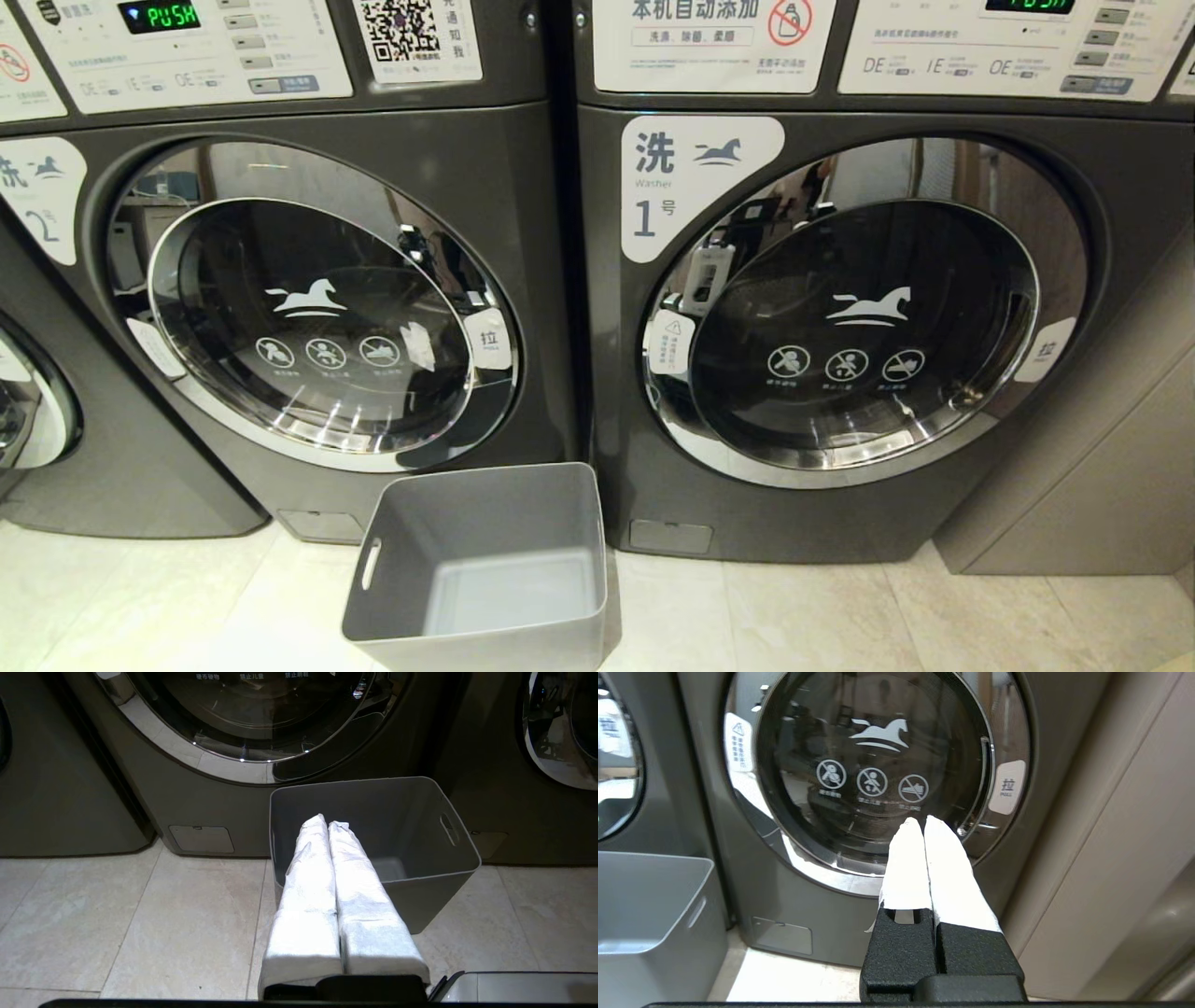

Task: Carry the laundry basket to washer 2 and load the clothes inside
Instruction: Press the washing machine switch

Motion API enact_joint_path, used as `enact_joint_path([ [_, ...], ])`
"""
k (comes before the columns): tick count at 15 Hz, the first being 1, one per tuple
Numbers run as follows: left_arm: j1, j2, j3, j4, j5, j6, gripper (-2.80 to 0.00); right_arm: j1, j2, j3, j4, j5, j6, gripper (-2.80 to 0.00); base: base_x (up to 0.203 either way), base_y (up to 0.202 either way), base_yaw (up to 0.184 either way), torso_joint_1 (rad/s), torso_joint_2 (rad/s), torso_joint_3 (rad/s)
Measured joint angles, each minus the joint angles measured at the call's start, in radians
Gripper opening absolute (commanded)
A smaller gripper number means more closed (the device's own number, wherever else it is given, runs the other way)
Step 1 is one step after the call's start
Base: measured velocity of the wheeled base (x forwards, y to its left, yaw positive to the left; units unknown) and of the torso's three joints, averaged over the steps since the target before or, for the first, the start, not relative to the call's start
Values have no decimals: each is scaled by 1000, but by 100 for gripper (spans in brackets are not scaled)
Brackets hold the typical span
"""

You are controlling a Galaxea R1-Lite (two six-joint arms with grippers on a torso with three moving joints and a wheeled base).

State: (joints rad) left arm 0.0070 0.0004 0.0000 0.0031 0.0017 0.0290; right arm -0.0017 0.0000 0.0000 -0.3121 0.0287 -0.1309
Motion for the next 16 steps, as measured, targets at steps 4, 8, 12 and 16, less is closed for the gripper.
enact_joint_path([
  [4, 0, 0, 0, -1, 1, -8, -280, 0, 0, 0, 0, 1, -4, -280, 0, 0, 0, 0, 0, 0],
  [8, 0, 0, -10, -23, 0, 20, -280, 0, 0, 0, 2, -1, 18, -280, 0, 0, 0, 0, 0, 0],
  [12, 0, 32, -270, 3, -16, 68, -280, 0, 0, 0, -1, -5, 86, -280, 0, 0, 0, 0, 0, 0],
  [16, 0, 339, -676, 70, -24, 54, -280, 0, 0, 0, -2, -7, 106, -280, 0, 0, 0, 0, 0, 0],
])
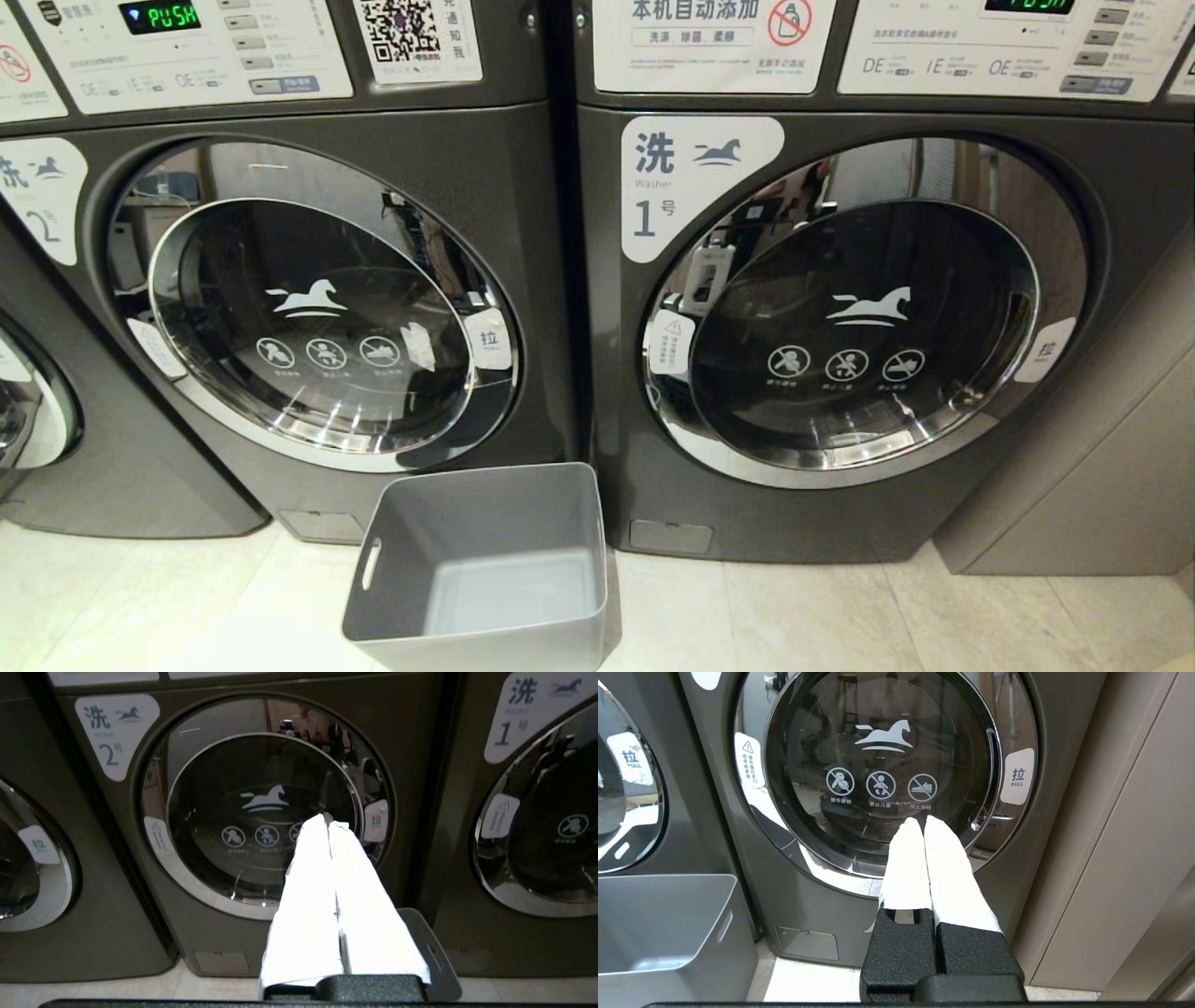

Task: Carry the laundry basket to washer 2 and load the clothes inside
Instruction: Press the washing machine switch

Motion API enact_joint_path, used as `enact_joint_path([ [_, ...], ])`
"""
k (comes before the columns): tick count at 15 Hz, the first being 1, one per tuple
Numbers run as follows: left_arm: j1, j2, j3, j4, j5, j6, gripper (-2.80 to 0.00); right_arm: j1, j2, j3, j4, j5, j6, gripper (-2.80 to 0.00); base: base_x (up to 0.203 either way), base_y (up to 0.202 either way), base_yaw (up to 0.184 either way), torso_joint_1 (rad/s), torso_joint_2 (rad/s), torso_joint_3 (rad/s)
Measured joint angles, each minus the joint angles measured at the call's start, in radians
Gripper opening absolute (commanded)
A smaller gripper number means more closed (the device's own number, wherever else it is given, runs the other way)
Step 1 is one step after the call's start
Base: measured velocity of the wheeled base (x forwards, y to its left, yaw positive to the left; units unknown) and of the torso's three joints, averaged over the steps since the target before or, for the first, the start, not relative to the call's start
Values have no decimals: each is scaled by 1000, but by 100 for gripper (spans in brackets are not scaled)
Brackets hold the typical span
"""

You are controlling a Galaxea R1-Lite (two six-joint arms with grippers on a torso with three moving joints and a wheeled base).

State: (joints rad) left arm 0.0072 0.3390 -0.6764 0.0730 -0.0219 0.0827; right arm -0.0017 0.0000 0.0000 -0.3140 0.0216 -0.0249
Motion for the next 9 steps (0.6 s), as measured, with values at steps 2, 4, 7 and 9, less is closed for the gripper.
enact_joint_path([
  [2, 0, 234, -202, 14, -14, -15, -280, 0, 0, 0, 0, -1, 1, -280, 0, 0, 0, 0, 0, 0],
  [4, -1, 479, -381, 9, -40, -34, -280, 0, 0, 0, 0, -1, 1, -280, 0, 0, 0, 0, 0, 0],
  [7, -15, 797, -601, -69, -66, -58, -280, 0, 0, 0, 0, 0, 1, -280, 0, 0, 0, 0, 0, 0],
  [9, -29, 963, -751, -108, -71, -65, -280, 0, 0, 0, 0, 0, 1, -280, 0, 0, 0, 0, 0, 0],
])
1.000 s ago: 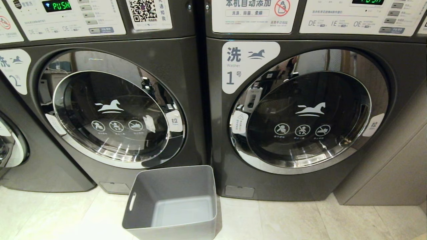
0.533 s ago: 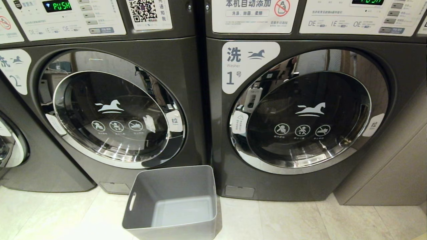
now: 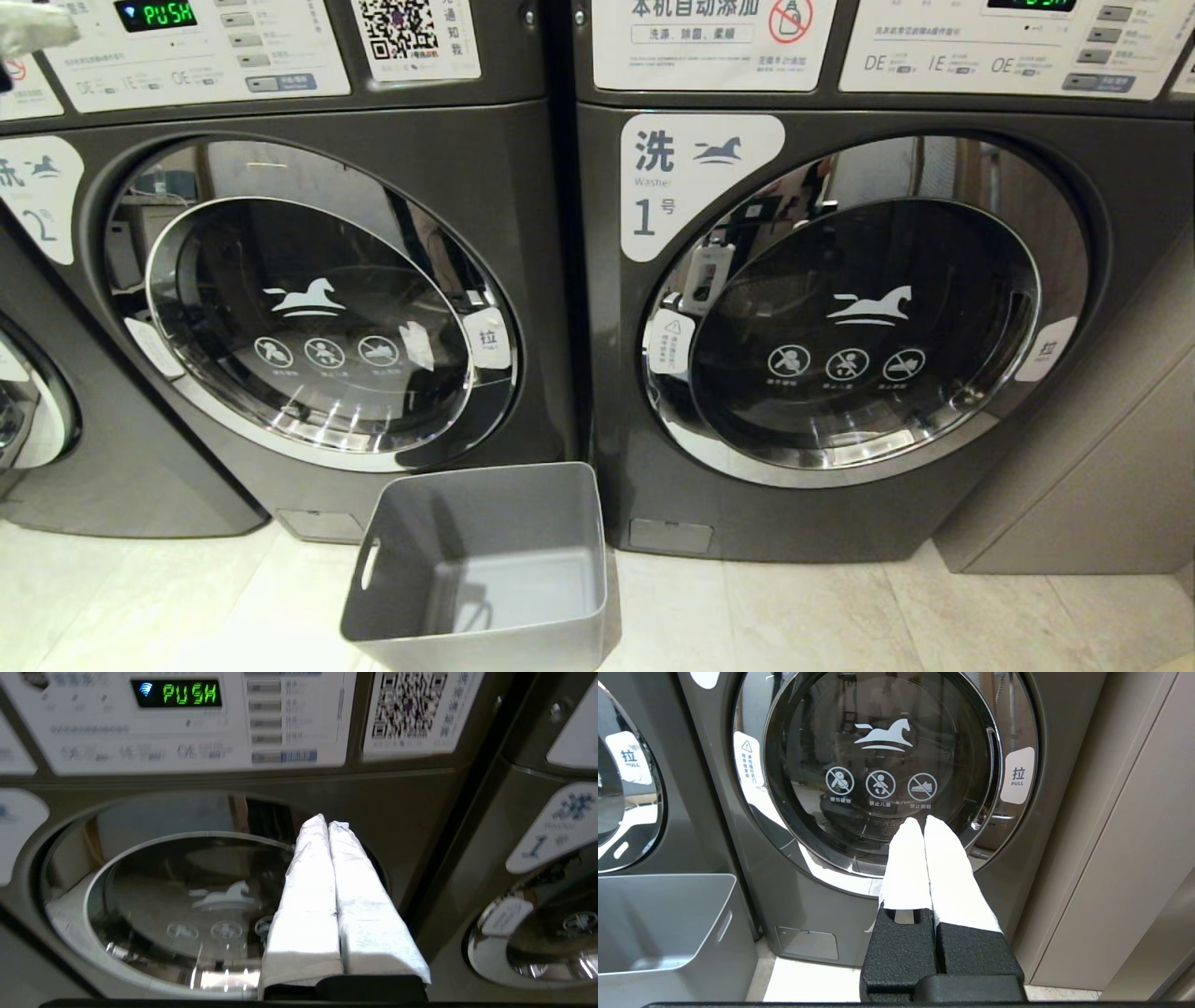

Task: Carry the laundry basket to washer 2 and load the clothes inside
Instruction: Press the washing machine switch

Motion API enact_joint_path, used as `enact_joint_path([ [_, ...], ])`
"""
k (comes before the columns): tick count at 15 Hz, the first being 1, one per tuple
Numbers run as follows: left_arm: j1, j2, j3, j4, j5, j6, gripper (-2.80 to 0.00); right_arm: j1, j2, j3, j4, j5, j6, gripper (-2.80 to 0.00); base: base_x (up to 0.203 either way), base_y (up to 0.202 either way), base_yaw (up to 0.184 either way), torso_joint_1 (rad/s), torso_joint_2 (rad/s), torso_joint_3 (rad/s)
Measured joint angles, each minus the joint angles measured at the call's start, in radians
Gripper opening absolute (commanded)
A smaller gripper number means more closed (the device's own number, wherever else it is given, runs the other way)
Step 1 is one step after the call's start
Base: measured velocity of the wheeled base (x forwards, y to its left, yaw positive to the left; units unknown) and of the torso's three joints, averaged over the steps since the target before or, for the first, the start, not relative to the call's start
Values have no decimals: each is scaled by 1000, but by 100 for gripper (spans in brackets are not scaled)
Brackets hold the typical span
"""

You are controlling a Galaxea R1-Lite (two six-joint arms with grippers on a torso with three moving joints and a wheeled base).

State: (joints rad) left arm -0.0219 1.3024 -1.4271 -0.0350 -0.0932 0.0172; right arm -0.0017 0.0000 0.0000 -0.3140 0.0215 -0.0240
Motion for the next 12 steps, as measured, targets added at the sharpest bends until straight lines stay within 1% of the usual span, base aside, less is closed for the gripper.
enact_joint_path([
  [2, -11, 124, -109, -12, 14, -12, -280, 0, 0, 0, 0, 0, 0, -280, 0, 0, 0, 0, 0, 0],
  [4, -16, 219, -200, -21, 67, -25, -280, 0, 0, 0, 0, 0, 0, -280, 0, 0, 0, 0, 0, 0],
  [6, -19, 275, -243, -28, 82, -27, -280, 0, 0, 0, 0, 0, 0, -280, 0, 0, 0, 0, 0, 0],
  [9, -20, 325, -285, -32, 86, -28, -280, 0, 0, 0, 0, 0, 0, -280, 0, 0, 0, 0, 0, 0],
  [12, -20, 377, -356, -32, 86, -28, -280, 0, 0, 0, 0, 0, 0, -280, 0, 0, 0, 0, 0, 0],
])
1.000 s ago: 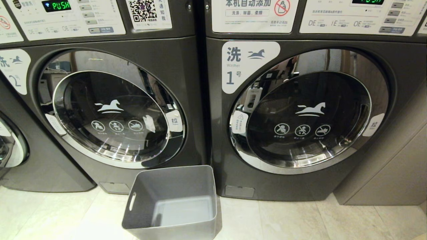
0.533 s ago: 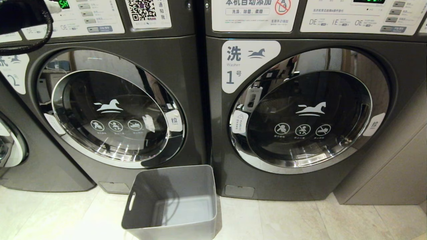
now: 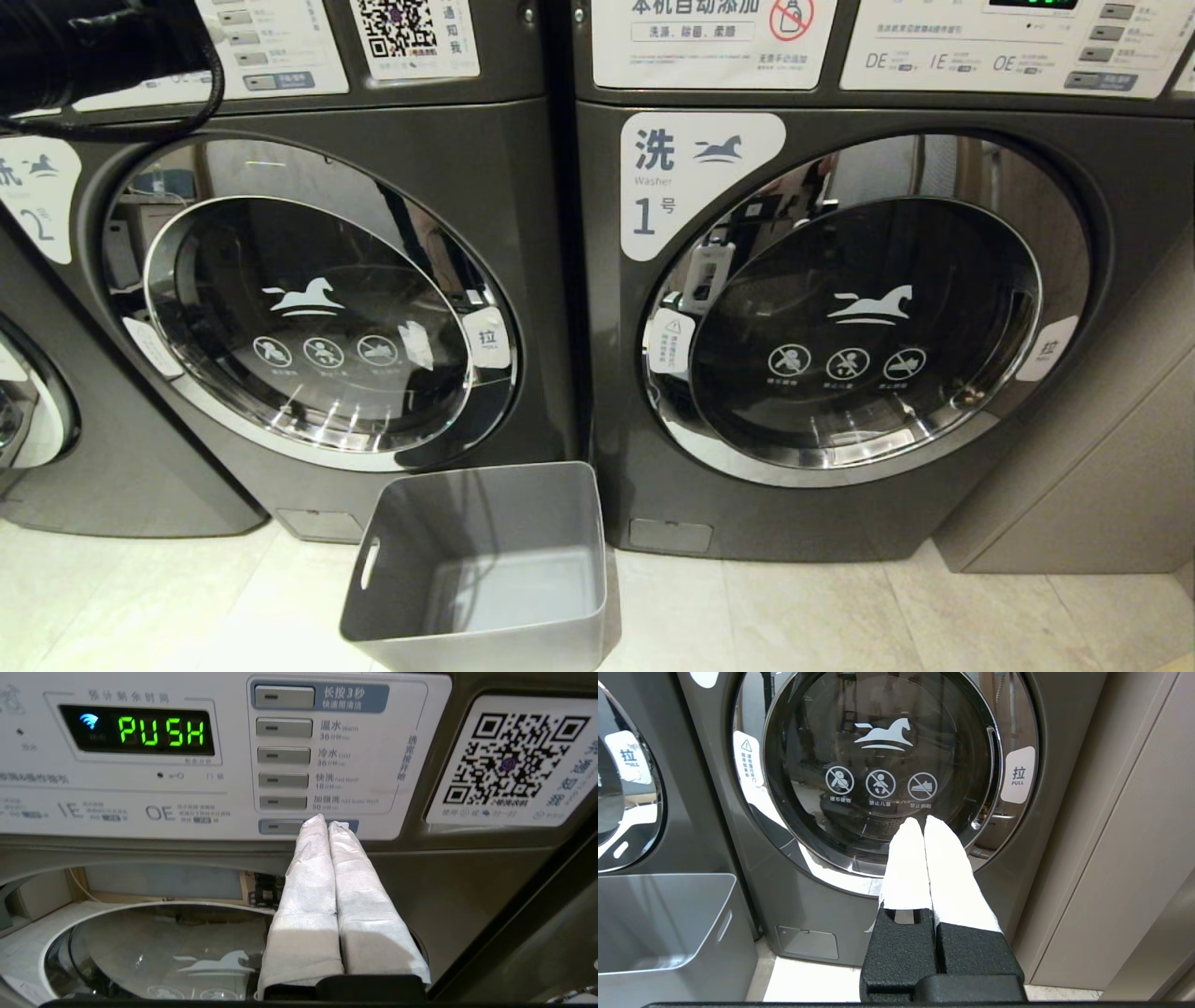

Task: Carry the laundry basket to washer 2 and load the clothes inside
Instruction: Press the washing machine switch

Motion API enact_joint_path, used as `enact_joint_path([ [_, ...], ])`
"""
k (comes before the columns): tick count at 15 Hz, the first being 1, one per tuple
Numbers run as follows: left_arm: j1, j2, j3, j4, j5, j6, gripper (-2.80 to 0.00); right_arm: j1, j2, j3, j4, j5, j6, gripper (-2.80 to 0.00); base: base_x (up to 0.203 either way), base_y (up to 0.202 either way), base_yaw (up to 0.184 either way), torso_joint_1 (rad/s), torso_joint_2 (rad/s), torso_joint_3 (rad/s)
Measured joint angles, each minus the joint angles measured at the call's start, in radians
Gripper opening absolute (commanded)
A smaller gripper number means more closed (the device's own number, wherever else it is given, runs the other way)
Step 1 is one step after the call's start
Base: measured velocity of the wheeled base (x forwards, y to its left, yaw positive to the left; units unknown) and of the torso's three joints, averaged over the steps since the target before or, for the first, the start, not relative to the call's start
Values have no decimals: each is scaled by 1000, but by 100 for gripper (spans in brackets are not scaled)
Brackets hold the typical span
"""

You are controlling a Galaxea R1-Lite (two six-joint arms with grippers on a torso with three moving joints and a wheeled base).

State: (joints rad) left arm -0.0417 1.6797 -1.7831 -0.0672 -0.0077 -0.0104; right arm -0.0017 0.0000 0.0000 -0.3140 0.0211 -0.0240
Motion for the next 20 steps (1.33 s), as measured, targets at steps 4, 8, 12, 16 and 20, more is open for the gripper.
enact_joint_path([
  [4, 3, 60, -81, 1, 0, 1, -280, 0, 0, 0, 0, 1, 0, -280, 0, 0, 0, 0, 0, 0],
  [8, 9, 103, -133, 3, 0, 1, -280, 0, 0, 0, 0, 0, 0, -280, 0, 0, 0, 0, 0, 0],
  [12, 13, 125, -144, 2, 1, 2, -280, 0, 0, 0, 0, 0, 0, -280, 0, 0, 0, 0, 0, 0],
  [16, 15, 142, -147, 1, 1, 3, -280, 0, 0, 0, 0, 0, 0, -280, 0, 0, 0, 0, 0, 0],
  [20, 20, 157, -150, -2, 1, 3, -280, 0, 0, 0, 0, 0, 0, -280, 0, 0, 0, 0, 0, 0],
])
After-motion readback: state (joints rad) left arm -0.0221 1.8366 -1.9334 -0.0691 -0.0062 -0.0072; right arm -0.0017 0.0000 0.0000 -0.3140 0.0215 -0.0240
